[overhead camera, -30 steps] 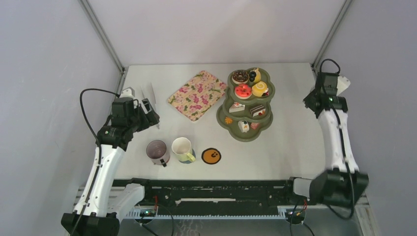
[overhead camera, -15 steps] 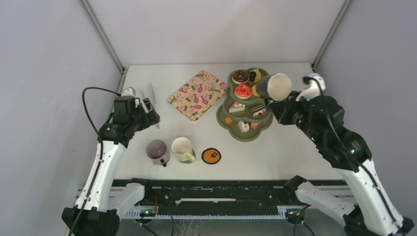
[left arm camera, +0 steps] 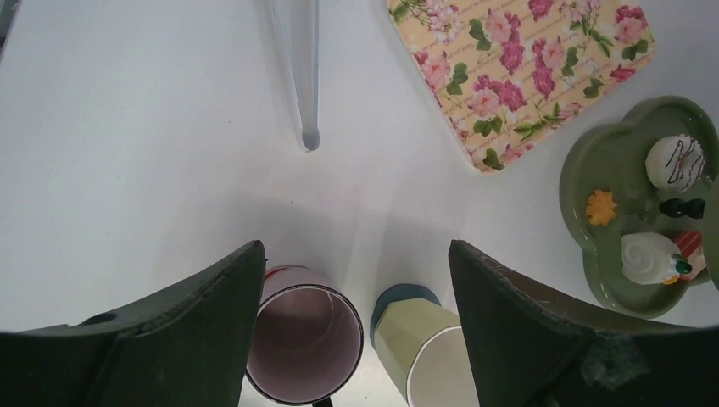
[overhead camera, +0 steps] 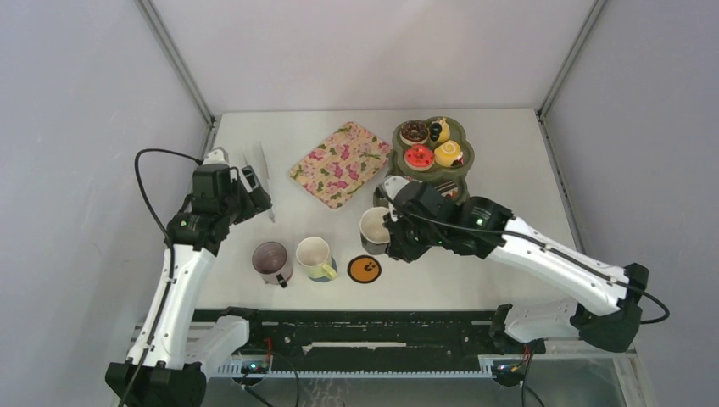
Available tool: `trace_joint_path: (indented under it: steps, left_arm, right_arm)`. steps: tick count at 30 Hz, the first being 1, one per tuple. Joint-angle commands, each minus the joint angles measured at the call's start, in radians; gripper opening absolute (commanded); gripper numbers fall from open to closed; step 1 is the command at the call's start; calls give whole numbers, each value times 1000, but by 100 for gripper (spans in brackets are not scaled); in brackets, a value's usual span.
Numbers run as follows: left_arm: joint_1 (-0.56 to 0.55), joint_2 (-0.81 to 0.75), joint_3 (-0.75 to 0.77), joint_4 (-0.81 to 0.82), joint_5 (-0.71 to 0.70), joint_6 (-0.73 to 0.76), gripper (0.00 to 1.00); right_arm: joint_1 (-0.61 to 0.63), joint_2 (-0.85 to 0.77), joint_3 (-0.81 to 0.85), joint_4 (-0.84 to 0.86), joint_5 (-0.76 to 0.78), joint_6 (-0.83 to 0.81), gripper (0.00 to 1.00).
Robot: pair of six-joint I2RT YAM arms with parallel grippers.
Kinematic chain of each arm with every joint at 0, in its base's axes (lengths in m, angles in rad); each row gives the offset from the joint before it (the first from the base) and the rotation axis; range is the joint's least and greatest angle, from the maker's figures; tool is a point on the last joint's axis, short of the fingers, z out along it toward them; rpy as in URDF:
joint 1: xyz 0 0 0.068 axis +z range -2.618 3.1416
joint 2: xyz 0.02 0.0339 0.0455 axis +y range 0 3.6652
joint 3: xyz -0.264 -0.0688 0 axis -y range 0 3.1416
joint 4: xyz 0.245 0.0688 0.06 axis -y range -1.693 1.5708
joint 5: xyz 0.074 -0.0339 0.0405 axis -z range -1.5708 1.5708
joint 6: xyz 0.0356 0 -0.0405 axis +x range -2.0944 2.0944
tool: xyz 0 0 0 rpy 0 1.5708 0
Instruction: Serve the afternoon tea
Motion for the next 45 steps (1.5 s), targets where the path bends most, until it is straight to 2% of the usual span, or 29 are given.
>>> trace_joint_path:
  steps: [1,12,17,25,42,45]
  left_arm:
    - [8,-23,55,-4,-21,4,83]
    - [8,-47,24,-6,-17,-5,84]
    - [8,-49,19,-7,-17,-3,84]
    - [8,-51,15,-15,-27,3,84]
    - [8,-55,10,-14,-21,0,85]
    - [8,-67,1,-9,-22,-3,86]
  right_arm:
    - [0,25,-24,117,-62,-12,0]
    - [-8,174,-199,338,-134,34,0]
    - [-10,256,-215,399,-182,24,0]
    - [-12,322,-215,397,-192,22,0]
    - [17,284,-277,377,-56,25,0]
    - [23,284,-291,390,-69,27,0]
